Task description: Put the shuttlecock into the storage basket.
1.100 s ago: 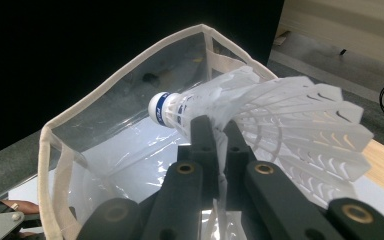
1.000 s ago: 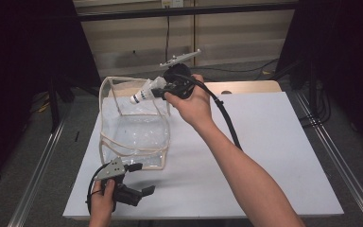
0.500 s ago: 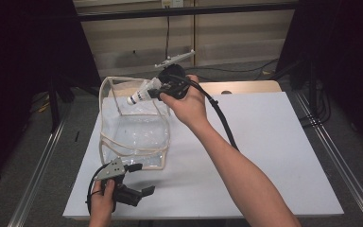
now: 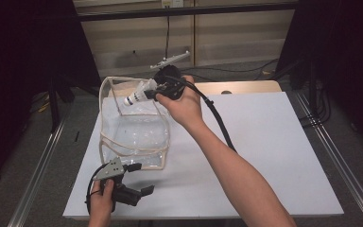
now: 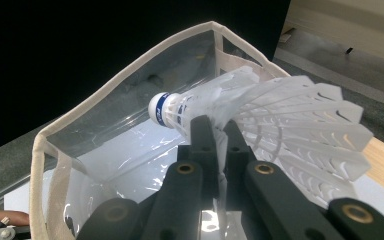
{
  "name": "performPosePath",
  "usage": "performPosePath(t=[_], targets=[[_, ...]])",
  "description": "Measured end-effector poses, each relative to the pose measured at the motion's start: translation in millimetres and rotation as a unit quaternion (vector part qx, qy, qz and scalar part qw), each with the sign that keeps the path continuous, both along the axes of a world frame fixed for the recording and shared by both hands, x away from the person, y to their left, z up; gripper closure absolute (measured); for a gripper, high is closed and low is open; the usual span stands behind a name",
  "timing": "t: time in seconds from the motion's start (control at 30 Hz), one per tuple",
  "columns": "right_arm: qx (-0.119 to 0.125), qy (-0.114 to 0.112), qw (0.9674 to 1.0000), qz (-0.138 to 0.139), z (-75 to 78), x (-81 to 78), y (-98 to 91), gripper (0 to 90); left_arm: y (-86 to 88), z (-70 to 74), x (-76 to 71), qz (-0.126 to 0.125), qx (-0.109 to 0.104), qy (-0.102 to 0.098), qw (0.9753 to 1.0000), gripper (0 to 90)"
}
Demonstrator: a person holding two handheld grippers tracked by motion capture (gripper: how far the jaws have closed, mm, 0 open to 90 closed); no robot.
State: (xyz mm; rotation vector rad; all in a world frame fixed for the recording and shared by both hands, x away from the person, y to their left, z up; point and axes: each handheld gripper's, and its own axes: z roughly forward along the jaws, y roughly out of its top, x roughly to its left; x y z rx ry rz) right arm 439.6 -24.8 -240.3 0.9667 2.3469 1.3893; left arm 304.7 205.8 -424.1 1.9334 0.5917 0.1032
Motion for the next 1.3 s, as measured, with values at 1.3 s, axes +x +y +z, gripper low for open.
performPosePath(t=[1.3], targets=[[-0.007,0.004,1.0000,-0.003,-12.0,10.2,22.4,88.1,0.6,-0.7,1.1,0.002,0.002,0.002,1.0000,3.9]])
